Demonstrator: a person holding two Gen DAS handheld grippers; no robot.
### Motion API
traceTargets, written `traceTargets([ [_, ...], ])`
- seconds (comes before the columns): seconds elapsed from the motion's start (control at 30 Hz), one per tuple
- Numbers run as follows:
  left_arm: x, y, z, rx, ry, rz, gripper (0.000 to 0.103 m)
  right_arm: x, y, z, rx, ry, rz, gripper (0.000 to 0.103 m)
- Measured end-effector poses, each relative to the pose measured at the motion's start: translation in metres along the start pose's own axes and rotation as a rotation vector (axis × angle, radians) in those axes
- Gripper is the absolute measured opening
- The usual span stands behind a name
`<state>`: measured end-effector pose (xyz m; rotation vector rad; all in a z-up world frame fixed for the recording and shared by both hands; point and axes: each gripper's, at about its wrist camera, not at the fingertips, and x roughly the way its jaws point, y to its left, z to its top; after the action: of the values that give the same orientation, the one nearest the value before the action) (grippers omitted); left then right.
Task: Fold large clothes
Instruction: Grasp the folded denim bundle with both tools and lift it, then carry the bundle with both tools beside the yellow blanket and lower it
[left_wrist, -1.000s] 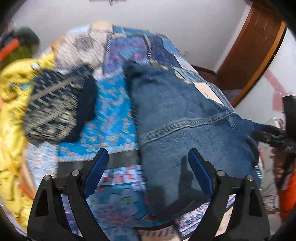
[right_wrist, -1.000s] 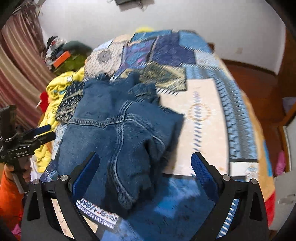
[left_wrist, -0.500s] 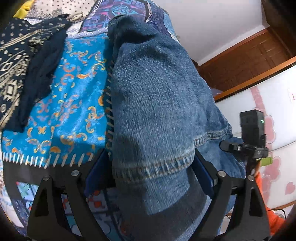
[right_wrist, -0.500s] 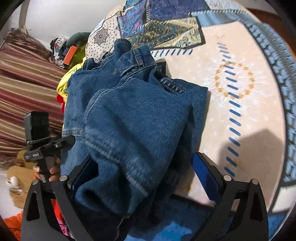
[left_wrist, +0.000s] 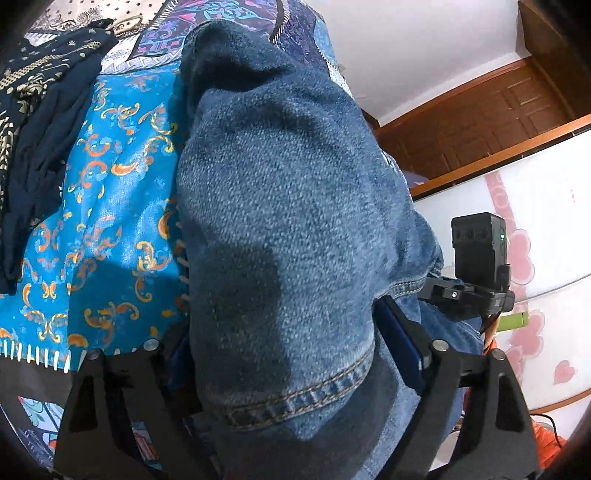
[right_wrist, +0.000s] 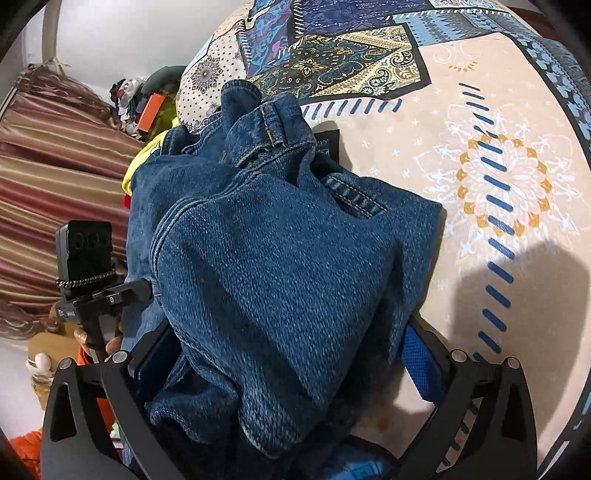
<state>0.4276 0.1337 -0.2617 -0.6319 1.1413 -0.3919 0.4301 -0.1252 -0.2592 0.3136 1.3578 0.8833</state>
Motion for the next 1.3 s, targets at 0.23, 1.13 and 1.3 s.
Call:
traceTargets([
  [0.23, -0.021, -0.011, -0.012, 0.023, -0.069, -0.006, 0.06, -0.011, 0.008, -0.004, -0.024, -0.041, -0.009, 0.072],
  [1.13, -0.253, -0.009, 0.001, 0.24, -0.492, 0.094, 0.042, 0.008, 0.221, 0.067, -0.335, -0.235, -0.042, 0.034],
  [1.3, -0.269, 0.041, 0.021, 0.213, -0.504, 0.118, 0.042, 0.055, 0.236, 0.096, -0.334, -0.208, -0.034, 0.034],
])
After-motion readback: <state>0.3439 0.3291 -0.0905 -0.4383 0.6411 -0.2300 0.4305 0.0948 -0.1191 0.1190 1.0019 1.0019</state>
